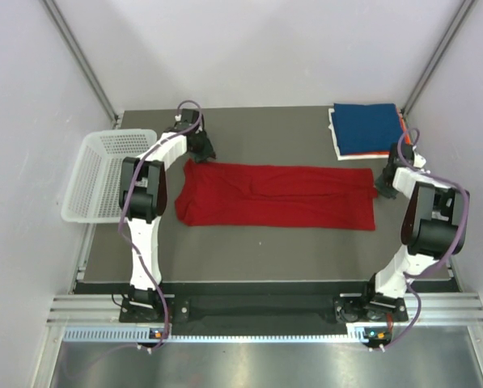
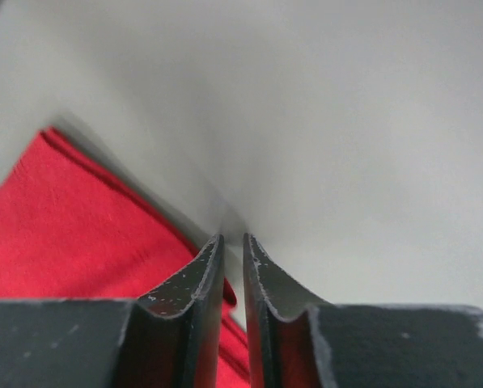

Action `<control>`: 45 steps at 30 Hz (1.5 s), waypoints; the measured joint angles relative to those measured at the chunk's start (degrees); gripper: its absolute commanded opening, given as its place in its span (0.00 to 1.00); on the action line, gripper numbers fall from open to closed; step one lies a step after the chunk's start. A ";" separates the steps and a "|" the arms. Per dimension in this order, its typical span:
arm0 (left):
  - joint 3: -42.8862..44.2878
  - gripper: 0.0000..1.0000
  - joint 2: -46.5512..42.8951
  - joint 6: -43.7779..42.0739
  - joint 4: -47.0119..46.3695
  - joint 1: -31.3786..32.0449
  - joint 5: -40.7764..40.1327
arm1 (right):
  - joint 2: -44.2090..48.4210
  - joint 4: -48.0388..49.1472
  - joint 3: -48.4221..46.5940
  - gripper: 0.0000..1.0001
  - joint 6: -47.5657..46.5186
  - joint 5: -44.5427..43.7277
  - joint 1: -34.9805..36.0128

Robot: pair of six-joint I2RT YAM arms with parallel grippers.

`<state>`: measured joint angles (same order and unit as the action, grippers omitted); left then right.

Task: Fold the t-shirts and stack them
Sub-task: Fold the tshirt

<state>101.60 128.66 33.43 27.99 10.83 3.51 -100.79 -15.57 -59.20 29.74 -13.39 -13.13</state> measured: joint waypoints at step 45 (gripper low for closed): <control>-45.33 0.00 -41.94 4.92 7.19 2.03 -8.63 | 18.56 -6.29 -0.42 0.33 -5.14 13.05 32.13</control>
<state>56.27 86.72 38.35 35.18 12.86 -5.13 -82.24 -21.87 -59.61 24.60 -0.34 19.00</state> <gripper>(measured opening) 0.011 0.332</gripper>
